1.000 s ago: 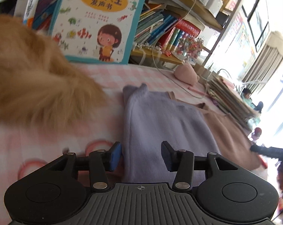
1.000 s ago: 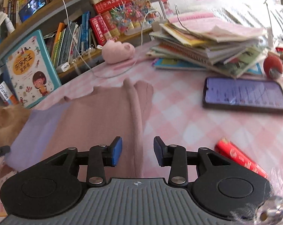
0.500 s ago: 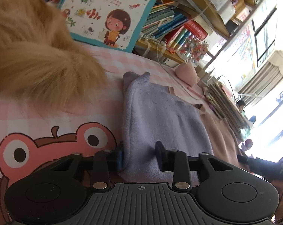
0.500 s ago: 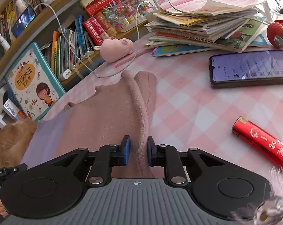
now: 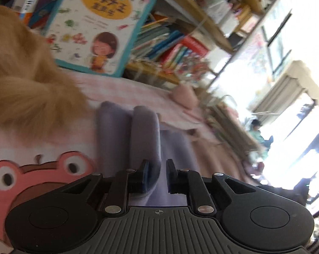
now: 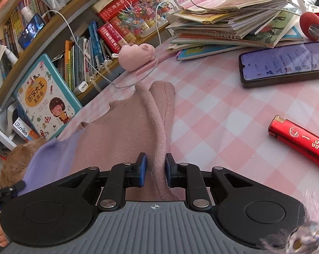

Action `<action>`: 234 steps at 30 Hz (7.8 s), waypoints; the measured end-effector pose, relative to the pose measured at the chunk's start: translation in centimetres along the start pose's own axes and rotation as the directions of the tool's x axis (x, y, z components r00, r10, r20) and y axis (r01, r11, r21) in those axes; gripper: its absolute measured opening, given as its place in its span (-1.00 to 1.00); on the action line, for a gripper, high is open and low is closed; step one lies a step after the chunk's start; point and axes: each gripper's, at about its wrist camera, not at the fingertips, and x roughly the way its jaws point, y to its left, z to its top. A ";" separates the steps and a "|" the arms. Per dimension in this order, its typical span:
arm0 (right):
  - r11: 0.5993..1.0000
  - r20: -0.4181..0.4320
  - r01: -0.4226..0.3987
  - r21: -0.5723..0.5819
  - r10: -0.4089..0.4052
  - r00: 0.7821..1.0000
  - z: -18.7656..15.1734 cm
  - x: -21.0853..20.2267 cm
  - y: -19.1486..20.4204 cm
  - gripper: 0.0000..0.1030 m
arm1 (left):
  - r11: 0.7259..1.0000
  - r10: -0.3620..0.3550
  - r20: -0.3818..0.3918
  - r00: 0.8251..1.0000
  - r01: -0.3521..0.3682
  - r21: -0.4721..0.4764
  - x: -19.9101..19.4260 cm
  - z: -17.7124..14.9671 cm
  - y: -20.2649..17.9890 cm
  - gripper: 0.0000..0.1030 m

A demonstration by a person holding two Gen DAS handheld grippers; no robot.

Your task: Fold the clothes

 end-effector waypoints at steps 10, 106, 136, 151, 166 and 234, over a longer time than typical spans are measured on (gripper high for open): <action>1.000 0.003 -0.004 -0.030 0.004 1.000 -0.1 0.1 -0.1 -0.66 | 0.984 0.178 -0.036 0.983 -0.178 -0.014 -1.5 -1.4 2.7 -0.01; 0.935 0.059 0.164 -0.316 -0.153 0.986 -5.2 0.6 8.1 -0.41 | 0.987 -0.030 0.167 0.985 0.056 -0.152 4.1 2.9 2.2 -0.84; 0.971 0.000 -0.232 0.054 0.233 0.973 -2.8 -2.3 3.8 -0.02 | 0.783 -0.124 -0.185 0.975 0.210 0.585 8.1 -6.0 -14.0 -0.20; 0.955 -0.115 -0.260 0.145 0.277 0.954 -0.9 2.8 7.6 0.29 | 0.777 -0.408 -0.014 0.913 0.356 0.519 1.5 -4.6 -10.6 0.43; 0.892 0.144 -0.061 -0.447 0.139 0.980 -4.7 -0.7 14.2 -0.73 | 0.879 -0.137 -0.009 0.990 0.126 0.459 5.8 -3.1 -7.8 0.47; 0.965 -0.213 -0.144 -0.221 0.097 0.972 -5.1 0.2 9.3 0.04 | 0.982 -0.161 -0.231 0.959 0.179 0.059 0.9 -4.6 -3.4 0.42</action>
